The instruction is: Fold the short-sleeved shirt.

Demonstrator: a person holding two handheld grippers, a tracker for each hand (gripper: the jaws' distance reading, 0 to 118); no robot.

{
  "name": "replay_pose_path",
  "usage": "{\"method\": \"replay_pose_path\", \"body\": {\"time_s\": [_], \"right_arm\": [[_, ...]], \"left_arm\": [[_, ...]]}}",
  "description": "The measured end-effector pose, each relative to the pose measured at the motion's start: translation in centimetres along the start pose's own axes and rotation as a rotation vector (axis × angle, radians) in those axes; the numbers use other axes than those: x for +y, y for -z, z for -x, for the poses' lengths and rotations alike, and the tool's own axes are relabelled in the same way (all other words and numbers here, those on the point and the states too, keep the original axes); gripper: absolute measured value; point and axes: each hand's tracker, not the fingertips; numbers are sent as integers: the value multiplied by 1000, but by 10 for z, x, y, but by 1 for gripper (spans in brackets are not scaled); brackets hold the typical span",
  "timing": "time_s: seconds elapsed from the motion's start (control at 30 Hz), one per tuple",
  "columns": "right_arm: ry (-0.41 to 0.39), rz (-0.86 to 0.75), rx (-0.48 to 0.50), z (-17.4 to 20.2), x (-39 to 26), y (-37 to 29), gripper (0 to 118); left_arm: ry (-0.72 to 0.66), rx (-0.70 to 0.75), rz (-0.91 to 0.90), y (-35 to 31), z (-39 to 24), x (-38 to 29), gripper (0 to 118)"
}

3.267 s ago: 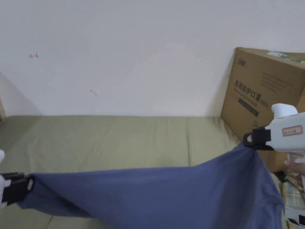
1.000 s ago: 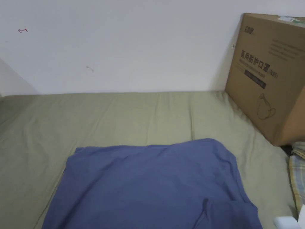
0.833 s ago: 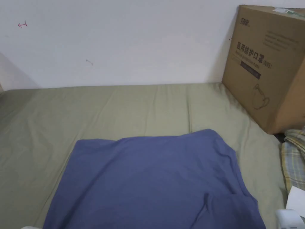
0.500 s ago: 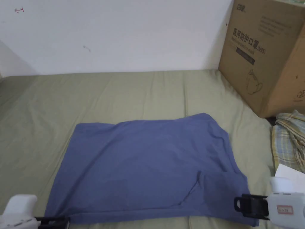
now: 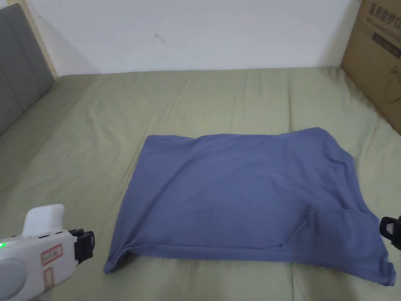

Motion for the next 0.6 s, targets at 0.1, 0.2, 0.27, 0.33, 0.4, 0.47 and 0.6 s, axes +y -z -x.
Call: {"method": "replay_pose_path", "body": {"time_s": [0.1,0.2,0.27,0.33,0.4,0.47,0.6], "right_arm": [[-6,27,-22,0,2,5,0],[6,56,-14,-6,-4,14,0],[22,79,-2,-9,-6,18,0],[23,93,-3,-11,-7,21,0],[13,107,-15,-12,-11,25,0],[13,128,-25,-14,-13,31,0],[37,162,-17,-16,-17,43,0]], "left_arm": [[-29,36,140,36,18,3,0],[-59,5,178,61,28,1,58],[-28,26,227,80,32,-3,118],[31,44,170,85,27,-5,117],[4,55,218,103,33,-12,117],[-6,47,253,117,34,-15,116],[40,-59,290,119,17,-19,80]]}}
